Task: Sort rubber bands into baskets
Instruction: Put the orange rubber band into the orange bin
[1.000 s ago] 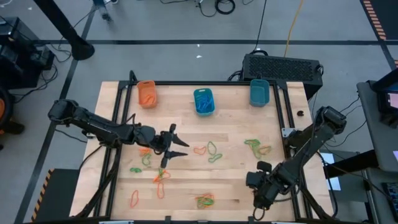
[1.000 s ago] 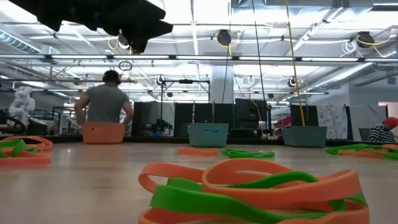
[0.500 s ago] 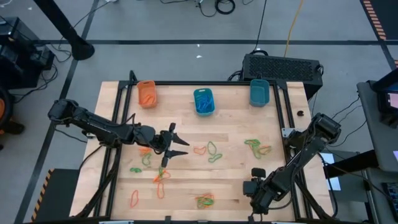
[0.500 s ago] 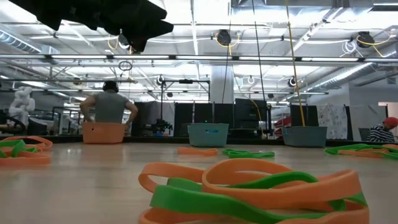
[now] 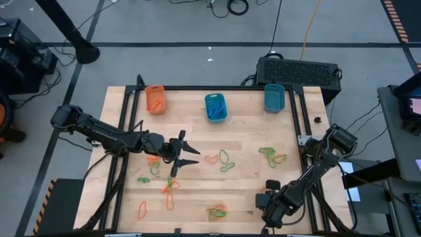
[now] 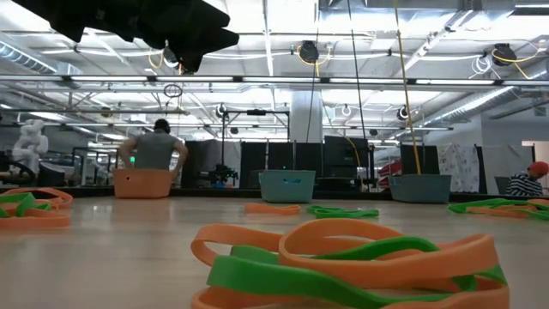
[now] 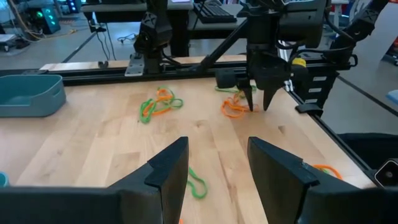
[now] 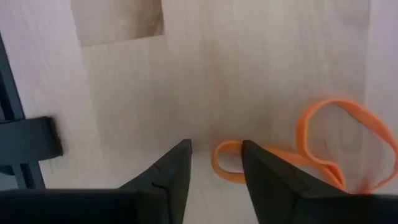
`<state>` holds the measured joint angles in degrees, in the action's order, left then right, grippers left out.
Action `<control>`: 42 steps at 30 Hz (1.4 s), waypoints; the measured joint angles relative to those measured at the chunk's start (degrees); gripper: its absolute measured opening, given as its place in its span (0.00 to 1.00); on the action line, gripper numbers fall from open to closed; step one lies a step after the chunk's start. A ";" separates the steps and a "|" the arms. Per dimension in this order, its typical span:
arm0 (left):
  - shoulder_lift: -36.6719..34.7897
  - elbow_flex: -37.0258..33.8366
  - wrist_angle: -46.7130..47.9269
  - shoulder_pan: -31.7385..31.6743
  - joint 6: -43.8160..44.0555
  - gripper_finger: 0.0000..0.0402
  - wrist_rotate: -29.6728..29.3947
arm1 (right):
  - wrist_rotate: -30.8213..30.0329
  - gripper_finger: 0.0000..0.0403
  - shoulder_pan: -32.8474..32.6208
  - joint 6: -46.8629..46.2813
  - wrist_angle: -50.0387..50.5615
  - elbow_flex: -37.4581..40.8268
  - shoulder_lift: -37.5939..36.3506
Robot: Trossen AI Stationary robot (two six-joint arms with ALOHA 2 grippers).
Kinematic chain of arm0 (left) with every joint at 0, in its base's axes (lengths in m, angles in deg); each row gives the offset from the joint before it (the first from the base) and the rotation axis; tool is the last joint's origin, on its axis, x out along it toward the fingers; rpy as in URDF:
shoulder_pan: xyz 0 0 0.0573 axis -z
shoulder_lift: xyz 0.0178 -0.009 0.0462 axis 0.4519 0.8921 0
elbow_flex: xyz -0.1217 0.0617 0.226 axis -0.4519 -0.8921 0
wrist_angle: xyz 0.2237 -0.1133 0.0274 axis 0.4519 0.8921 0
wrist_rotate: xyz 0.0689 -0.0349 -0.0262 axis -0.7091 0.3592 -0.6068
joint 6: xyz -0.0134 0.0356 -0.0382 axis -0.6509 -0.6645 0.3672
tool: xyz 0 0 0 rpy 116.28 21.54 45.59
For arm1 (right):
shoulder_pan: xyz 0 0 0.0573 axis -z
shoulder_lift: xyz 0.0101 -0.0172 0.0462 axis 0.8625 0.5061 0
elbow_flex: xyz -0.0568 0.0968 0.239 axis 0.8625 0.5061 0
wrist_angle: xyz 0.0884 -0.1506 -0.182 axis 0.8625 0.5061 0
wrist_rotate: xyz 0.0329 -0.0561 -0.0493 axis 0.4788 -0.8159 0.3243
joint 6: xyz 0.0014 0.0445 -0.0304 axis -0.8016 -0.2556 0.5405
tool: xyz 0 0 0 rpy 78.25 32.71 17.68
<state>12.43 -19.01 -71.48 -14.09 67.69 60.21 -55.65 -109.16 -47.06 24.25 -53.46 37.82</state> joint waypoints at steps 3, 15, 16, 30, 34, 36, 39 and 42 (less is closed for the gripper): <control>0.00 0.00 0.00 0.00 0.00 0.43 -0.16 | 0.08 0.27 0.00 -1.38 1.60 0.11 -0.76; 0.42 0.00 -0.25 0.00 0.06 0.43 -0.16 | 1.16 0.01 1.49 1.84 5.15 -2.63 -0.99; 0.93 0.02 -0.54 0.00 0.08 0.43 -0.16 | 1.00 0.01 1.71 2.74 4.91 -3.62 -0.99; 19.36 0.06 -31.60 0.38 -7.24 0.43 20.55 | -15.63 0.00 6.89 34.28 -3.80 -21.01 -1.04; 24.09 1.03 -38.84 1.09 -7.44 0.43 20.64 | -16.02 0.00 9.07 46.68 -13.09 -21.31 -1.06; 25.84 2.26 -38.95 1.58 -7.46 0.43 20.66 | -16.00 0.00 10.40 50.43 -16.52 -21.31 -1.06; 27.94 4.19 -39.04 2.08 -7.48 0.43 23.78 | -15.91 0.00 12.62 53.14 -19.50 -21.31 -1.06; 28.75 5.87 -39.09 2.38 -7.43 0.43 27.61 | -15.63 0.00 14.64 54.25 -20.84 -21.31 -1.06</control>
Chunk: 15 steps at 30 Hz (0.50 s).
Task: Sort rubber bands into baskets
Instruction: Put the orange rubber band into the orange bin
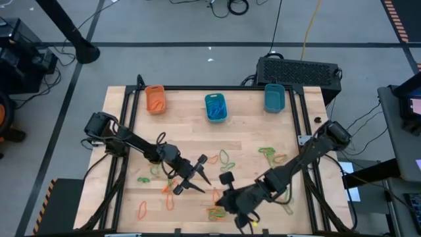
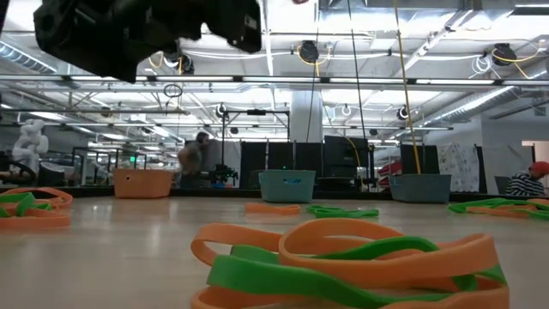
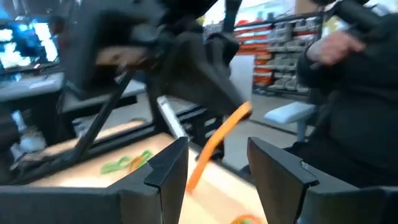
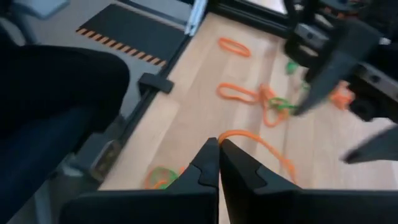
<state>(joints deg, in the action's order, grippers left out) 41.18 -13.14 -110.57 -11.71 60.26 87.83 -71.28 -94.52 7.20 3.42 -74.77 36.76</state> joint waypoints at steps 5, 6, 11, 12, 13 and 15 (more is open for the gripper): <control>0.04 0.62 0.53 -0.02 0.28 0.43 0.16 | 1.47 0.00 2.37 1.39 -0.18 0.00 0.00; 0.04 0.62 0.70 -0.02 0.30 0.43 0.15 | 1.48 0.00 2.71 1.63 -0.28 0.00 0.00; 0.06 0.62 2.04 -0.02 0.30 0.43 0.13 | 1.45 0.00 4.29 1.92 -1.14 0.00 -0.02; 0.06 0.62 2.02 -0.02 0.30 0.43 0.13 | 1.43 0.00 4.56 1.92 -1.19 0.00 -0.03; 0.06 0.62 2.02 -0.02 0.30 0.43 0.13 | 1.42 0.00 4.72 1.92 -1.17 0.00 -0.04; 0.06 0.62 2.07 -0.02 0.30 0.43 0.11 | 1.43 0.00 5.05 1.90 -1.15 0.00 -0.04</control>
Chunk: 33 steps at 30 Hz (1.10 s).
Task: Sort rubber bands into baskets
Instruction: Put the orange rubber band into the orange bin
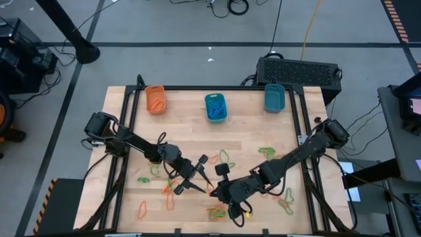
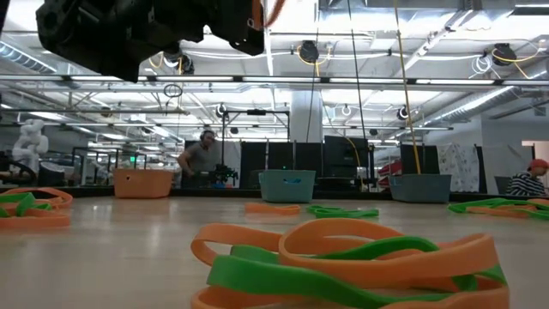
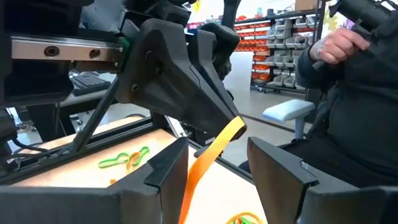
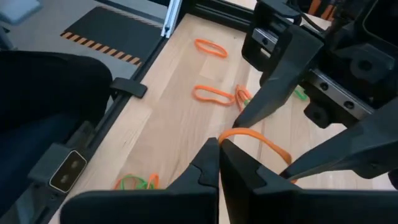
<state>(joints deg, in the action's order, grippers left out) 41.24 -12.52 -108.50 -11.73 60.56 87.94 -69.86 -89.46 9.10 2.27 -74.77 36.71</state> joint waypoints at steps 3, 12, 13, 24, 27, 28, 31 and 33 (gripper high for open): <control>0.00 0.00 -0.01 0.00 0.02 0.43 0.00 | -0.10 0.00 0.29 0.00 0.00 0.00 0.00; 0.00 -0.04 0.04 -0.19 0.00 0.29 -0.07 | -0.20 0.00 0.28 0.00 0.00 0.00 0.00; 0.00 -0.04 0.04 -0.25 -0.06 0.26 -0.11 | -0.22 0.00 0.28 0.00 0.00 0.00 0.00; 0.00 -0.04 0.08 -1.14 -0.05 0.02 -0.15 | -1.39 0.01 0.50 0.32 0.09 0.00 0.00; 0.00 -0.04 0.06 -1.14 -0.04 0.01 -0.15 | -3.90 0.07 0.66 0.43 0.43 0.00 0.00; 0.00 -0.09 0.08 -1.14 -0.02 0.01 -0.26 | -4.28 0.10 0.77 0.63 0.70 0.00 0.00; -0.28 -0.11 1.27 -1.24 0.11 0.01 -0.71 | -4.73 0.19 0.90 0.71 2.92 0.00 -0.18; -1.58 -0.13 3.76 -1.25 0.33 0.01 -2.02 | -4.67 0.25 0.99 0.74 5.63 0.00 -0.66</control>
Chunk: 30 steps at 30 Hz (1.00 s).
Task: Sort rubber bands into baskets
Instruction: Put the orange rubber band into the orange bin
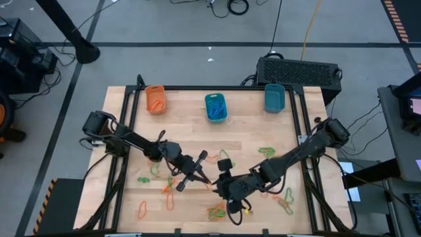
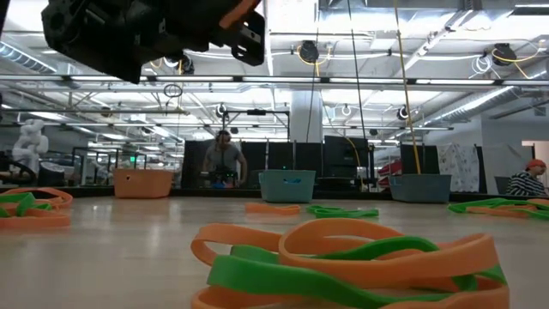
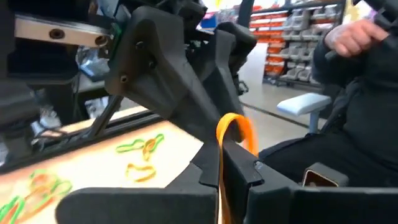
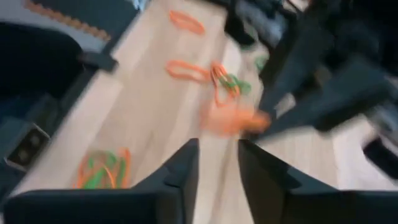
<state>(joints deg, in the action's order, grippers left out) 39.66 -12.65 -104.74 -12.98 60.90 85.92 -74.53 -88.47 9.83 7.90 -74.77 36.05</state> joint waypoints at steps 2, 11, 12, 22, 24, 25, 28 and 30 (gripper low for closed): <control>-2.12 0.00 3.76 0.07 1.44 0.01 -2.31 | -0.85 0.30 0.04 -0.96 3.39 0.00 -0.71; -18.23 0.02 39.99 -1.28 2.54 0.00 -24.47 | -2.39 0.43 0.06 -9.04 15.43 0.02 -1.96; -20.08 0.02 44.61 -2.09 2.57 0.00 -27.92 | -2.78 0.43 0.04 -9.08 15.16 0.19 -1.96; -32.33 0.04 77.08 -21.73 15.35 0.00 -47.83 | -3.73 0.40 0.66 -4.84 9.36 7.55 -1.79; -32.84 0.04 80.19 -27.37 17.90 0.00 -47.84 | -4.85 0.39 1.15 -4.42 7.27 9.39 -1.82; -32.86 0.04 81.57 -30.20 18.94 0.00 -47.91 | -4.94 0.39 1.31 -4.34 6.21 10.29 -1.90; -32.70 0.04 84.45 -37.88 20.35 0.00 -47.92 | -4.95 0.38 1.86 -4.77 4.95 12.75 -2.33; -32.43 0.04 85.83 -42.37 20.34 0.00 -47.91 | -4.96 0.37 2.21 -5.48 4.42 13.77 -2.38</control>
<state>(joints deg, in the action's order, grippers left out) 7.23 -12.60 -18.91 -55.35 81.24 38.01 -79.48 -86.26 4.36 12.32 -61.00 33.68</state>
